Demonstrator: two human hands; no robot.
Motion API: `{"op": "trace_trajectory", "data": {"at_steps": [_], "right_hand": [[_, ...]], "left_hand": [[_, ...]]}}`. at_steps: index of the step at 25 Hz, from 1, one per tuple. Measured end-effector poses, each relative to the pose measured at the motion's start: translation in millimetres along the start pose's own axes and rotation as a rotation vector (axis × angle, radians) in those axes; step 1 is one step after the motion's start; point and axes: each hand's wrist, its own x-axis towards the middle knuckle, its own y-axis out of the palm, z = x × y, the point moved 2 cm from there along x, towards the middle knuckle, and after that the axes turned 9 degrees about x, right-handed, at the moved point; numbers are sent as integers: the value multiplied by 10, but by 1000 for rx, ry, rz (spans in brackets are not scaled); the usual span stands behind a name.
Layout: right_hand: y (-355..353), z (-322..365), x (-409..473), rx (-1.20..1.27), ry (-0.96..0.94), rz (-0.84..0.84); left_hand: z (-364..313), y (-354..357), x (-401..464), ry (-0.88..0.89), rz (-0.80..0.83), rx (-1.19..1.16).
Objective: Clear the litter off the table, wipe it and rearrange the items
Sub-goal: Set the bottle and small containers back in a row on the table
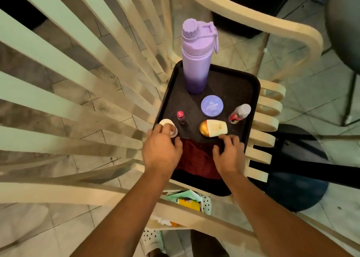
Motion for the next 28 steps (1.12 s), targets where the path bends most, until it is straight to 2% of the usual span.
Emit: {"op": "trace_trajectory", "data": {"at_steps": [1, 3, 6, 10, 21, 25, 28], "right_hand": [[-30, 83, 70, -93, -75, 24], [-41, 223, 212, -286, -187, 151], [15, 301, 394, -500, -258, 330], [91, 235, 515, -592, -274, 374], [241, 221, 596, -466, -302, 302], [150, 166, 459, -376, -208, 230], [22, 175, 272, -168, -102, 109]], "left_hand": [[37, -39, 31, 10, -104, 3], [108, -42, 131, -30, -177, -46], [143, 95, 277, -55, -52, -54], [121, 253, 355, -73, 69, -104], [145, 316, 434, -125, 70, -231], [105, 240, 262, -132, 11, -289], [88, 10, 52, -53, -89, -357]]}}
